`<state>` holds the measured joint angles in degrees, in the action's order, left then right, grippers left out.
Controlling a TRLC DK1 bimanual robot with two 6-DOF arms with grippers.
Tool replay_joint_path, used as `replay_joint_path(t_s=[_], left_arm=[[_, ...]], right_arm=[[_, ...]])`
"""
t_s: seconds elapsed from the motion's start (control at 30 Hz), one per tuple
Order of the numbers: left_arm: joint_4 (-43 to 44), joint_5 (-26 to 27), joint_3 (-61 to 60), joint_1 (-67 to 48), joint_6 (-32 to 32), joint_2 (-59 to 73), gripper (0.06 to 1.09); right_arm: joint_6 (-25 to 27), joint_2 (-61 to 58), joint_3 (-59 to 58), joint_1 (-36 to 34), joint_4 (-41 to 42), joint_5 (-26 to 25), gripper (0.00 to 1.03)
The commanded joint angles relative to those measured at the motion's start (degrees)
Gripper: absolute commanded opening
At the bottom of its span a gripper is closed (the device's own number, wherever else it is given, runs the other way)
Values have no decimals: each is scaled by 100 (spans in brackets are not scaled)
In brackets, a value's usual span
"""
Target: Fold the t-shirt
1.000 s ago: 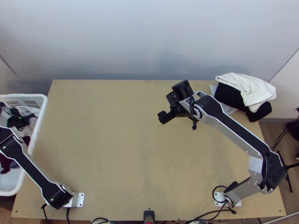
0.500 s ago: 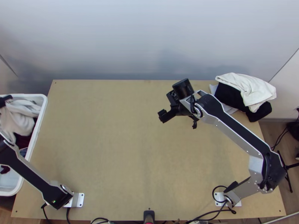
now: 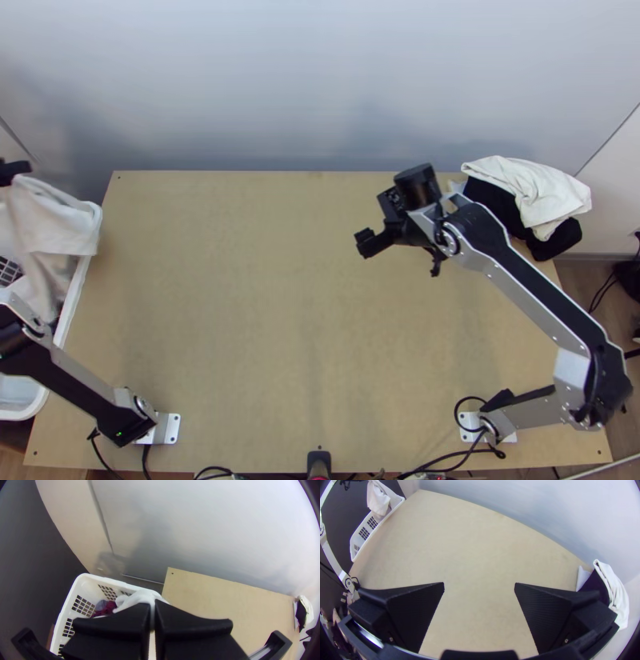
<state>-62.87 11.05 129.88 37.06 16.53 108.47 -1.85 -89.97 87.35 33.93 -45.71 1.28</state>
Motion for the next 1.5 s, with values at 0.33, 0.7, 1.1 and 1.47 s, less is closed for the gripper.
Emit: replay_joint_path(t_s=[0.33, 0.7, 1.1, 1.47], left_arm=[[-1342, -498, 90, -3012, -1935, -475, 9], [-1148, 143, -156, -5226, -3429, -221, 9], [-41, 301, -693, -7046, -4264, 931, 9], [1119, 477, 11, -7995, -4888, 1124, 9]], right_arm=[[-211, 1483, -2398, -475, 862, 4, 98], [-387, 2494, -4209, -801, 1671, 4, 98], [-369, 3056, -4648, -2180, 1759, 312, 98], [-360, 3205, -5009, -3042, 2058, 505, 98]])
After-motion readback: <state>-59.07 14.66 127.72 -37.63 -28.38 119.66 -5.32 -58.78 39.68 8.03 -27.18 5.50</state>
